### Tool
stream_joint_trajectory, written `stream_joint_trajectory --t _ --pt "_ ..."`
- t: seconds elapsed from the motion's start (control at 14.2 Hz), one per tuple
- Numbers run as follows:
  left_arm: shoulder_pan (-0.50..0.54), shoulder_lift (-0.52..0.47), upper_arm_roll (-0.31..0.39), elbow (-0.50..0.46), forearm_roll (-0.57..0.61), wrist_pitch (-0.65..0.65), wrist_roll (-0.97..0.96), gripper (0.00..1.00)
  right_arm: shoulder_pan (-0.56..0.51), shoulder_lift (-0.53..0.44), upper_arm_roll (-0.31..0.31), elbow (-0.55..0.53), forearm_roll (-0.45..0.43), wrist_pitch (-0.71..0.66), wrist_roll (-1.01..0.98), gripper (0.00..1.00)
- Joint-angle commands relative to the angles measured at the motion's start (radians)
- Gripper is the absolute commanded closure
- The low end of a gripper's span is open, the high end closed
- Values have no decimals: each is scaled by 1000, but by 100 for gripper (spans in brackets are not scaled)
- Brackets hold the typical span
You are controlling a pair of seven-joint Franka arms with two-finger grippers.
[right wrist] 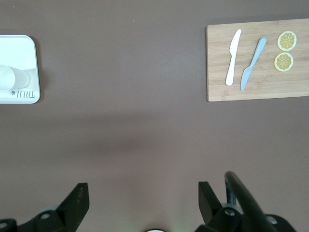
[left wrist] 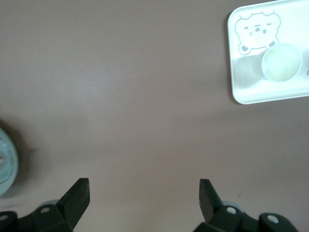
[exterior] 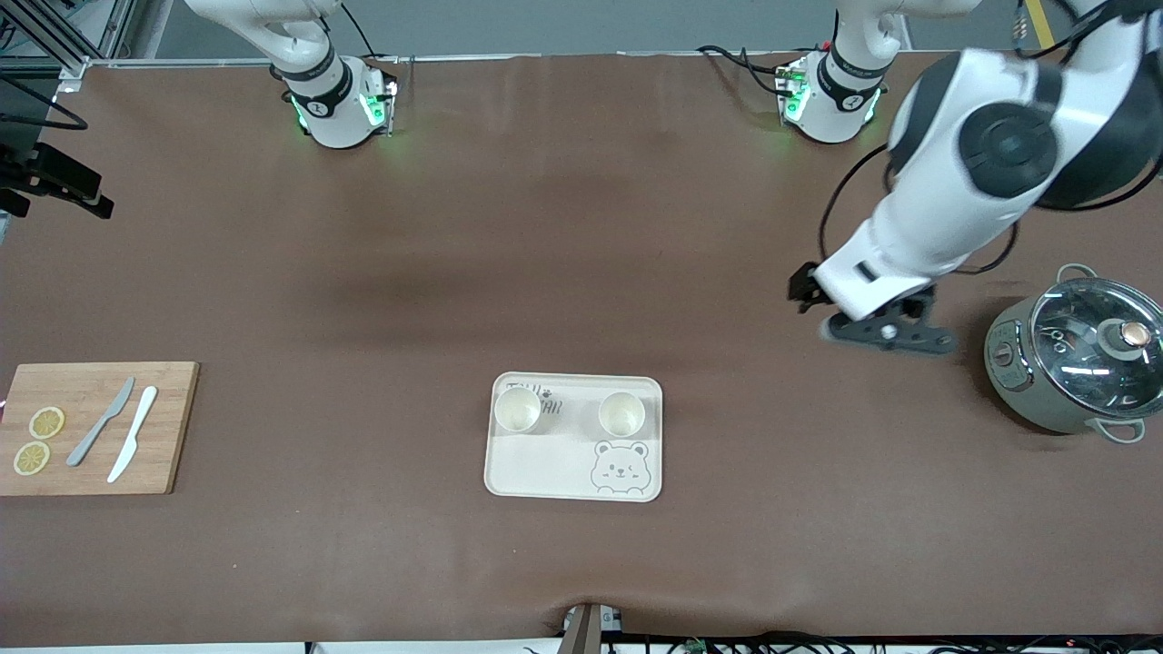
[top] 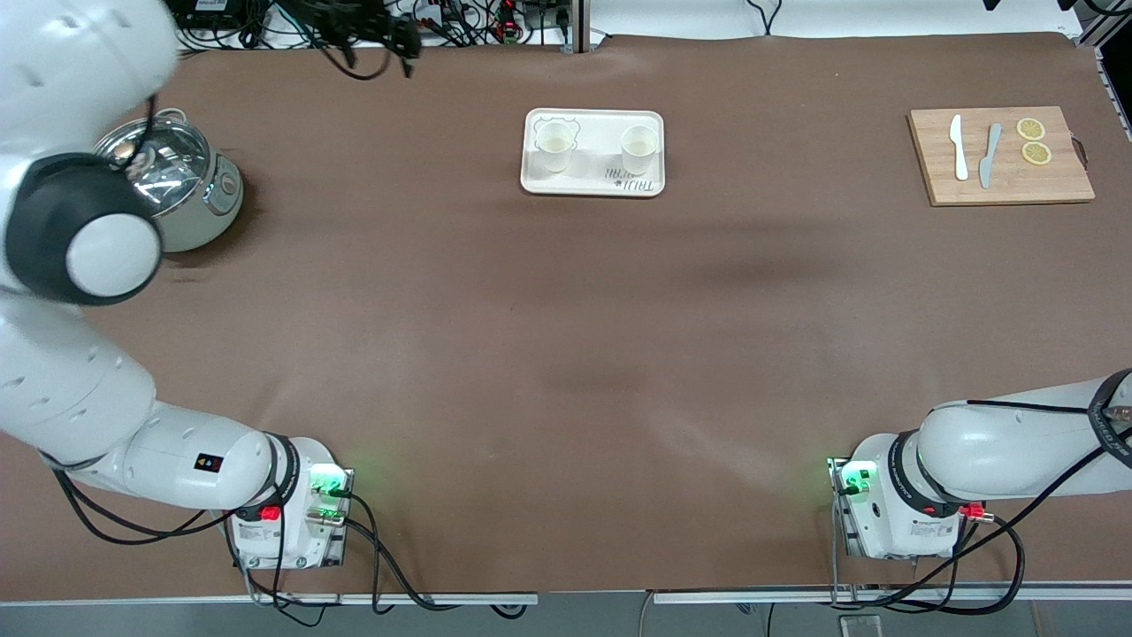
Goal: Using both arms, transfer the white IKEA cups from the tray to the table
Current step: 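Reach the left gripper down to the white cup on the tray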
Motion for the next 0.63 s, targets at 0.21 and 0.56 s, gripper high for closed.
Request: stream_joint_trajectory --t 0.21,0.56 --pt "-75 224 13 224 26 12 -68 0 -20 16 12 4 -1 1 -12 0" --pt "-150 318 42 237 26 131 -142 0 -20 25 12 4 -1 1 -12 0"
